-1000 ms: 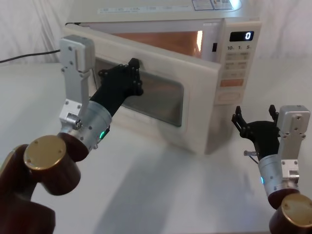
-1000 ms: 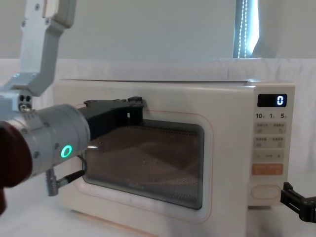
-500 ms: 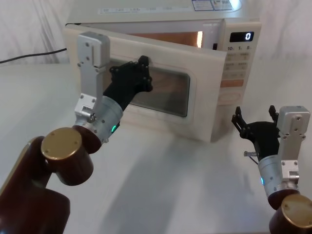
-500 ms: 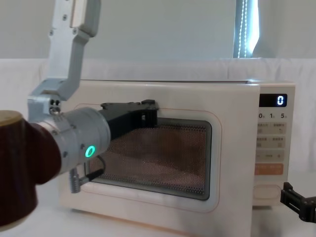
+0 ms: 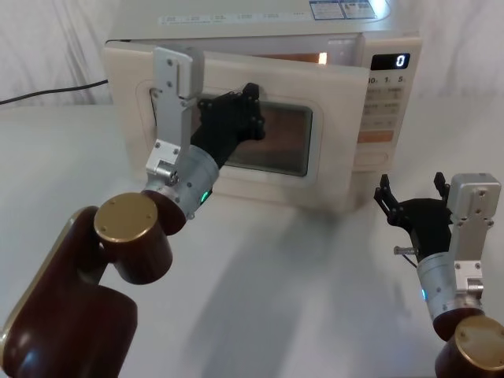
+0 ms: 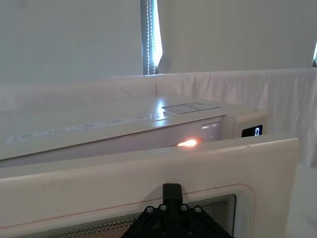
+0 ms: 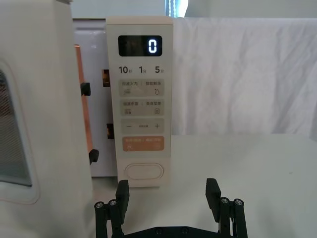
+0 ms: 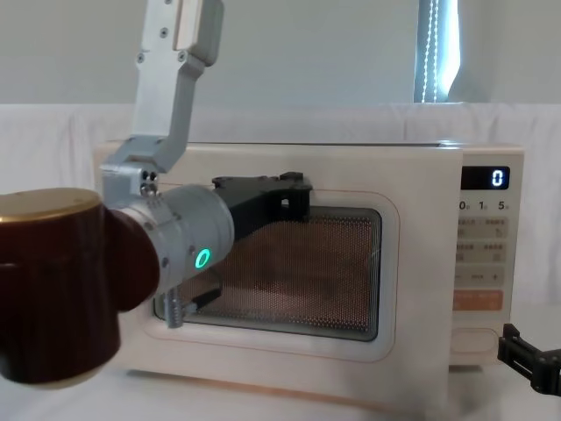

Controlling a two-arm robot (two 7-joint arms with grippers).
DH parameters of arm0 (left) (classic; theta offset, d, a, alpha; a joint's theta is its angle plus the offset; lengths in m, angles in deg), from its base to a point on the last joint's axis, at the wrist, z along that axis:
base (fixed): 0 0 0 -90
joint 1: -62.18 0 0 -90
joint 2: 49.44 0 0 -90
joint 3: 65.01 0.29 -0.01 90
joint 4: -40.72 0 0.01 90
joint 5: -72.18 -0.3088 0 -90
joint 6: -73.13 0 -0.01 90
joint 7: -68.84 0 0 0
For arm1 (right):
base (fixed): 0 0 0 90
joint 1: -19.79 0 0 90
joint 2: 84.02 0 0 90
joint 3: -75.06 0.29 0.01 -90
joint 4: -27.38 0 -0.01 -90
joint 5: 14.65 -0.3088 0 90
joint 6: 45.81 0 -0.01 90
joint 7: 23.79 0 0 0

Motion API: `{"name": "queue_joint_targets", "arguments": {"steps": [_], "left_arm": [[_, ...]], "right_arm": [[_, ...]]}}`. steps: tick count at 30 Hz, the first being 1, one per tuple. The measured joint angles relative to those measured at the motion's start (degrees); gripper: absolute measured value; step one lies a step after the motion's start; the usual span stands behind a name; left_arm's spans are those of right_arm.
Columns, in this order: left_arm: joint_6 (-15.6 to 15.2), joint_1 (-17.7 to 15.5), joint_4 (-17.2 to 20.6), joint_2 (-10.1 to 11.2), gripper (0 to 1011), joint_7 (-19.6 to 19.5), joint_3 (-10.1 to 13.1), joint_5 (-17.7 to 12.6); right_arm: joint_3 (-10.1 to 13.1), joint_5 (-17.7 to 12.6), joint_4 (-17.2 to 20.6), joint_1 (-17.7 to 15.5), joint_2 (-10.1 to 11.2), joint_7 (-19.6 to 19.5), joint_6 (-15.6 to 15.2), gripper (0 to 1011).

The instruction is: Press the button to open the microwave door with one hand; close the microwave door with the other hand.

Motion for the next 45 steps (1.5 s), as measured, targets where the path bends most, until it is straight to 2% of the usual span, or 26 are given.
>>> {"name": "queue_joint_targets", "arguments": {"steps": [18,45], "left_arm": [[1.91,-4.58,-6.25,-2.50,0,1.37,0.18,-2.86],[3.70,-9.00,-13.26,-4.37,0,1.22,-0.59,-5.66]], "right_arm": [[0.00,0.00,0.00,0.00,0.00,0.00,0.00,1002],[0.00,0.00,0.00,0.00,0.00,0.00,0.00,1002]]}}
